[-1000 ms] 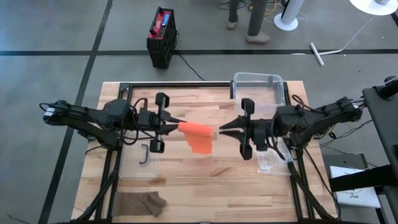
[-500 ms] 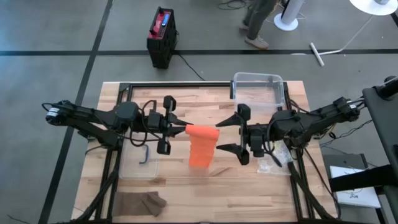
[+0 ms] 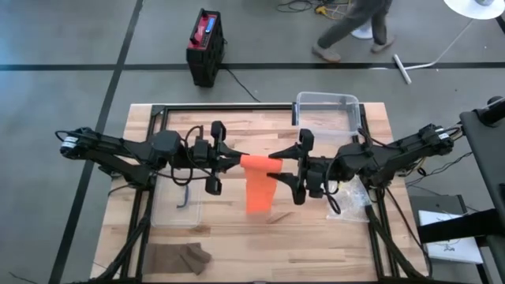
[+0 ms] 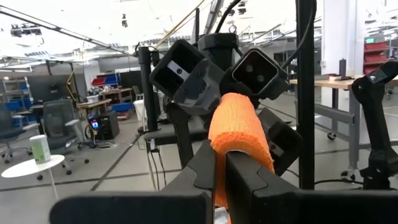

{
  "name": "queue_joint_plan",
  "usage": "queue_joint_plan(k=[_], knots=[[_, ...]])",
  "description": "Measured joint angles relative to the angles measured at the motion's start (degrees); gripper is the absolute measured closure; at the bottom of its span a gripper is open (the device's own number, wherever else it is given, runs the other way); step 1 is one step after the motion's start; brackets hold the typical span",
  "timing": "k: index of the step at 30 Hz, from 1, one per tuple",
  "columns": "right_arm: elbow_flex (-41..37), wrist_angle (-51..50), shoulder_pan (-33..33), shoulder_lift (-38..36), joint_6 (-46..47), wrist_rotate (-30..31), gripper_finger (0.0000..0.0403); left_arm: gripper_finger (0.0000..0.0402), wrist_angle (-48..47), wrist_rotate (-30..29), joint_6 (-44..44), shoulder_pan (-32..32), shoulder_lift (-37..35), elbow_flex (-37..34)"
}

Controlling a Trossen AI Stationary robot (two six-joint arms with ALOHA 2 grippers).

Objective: Roll bandage
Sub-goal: Roll the orange bandage

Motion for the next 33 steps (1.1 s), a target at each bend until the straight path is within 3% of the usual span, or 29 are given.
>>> queue_joint_plan(k=[8,13,16,26,29,33], knots=[[0.0,0.3,0.0,0.0,0.4,0.0,0.0293,0.0398,0.0,0.0,-1.0,0.0,0.0,0.0],[0.0,0.3,0.0,0.0,1.9,0.0,0.0325,0.0398,-0.1,0.1,-1.3,0.0,0.0,0.0],[0.0,0.3,0.3,0.0,2.5,0.0,0.0315,0.0398,-0.1,0.6,-0.4,0.0,-0.1,0.0],[0.2,-0.5,5.5,-3.4,4.5,-0.1,0.0190,0.0398,0.1,6.6,6.4,0.0,-2.5,0.0],[0.2,-0.9,7.1,-3.7,5.1,-0.1,0.0186,0.0398,-0.8,7.3,10.3,0.0,-2.7,0.0],[0.2,-0.5,8.2,-3.6,5.7,-0.1,0.0220,0.0398,-0.9,8.6,16.7,0.0,-2.7,0.0]])
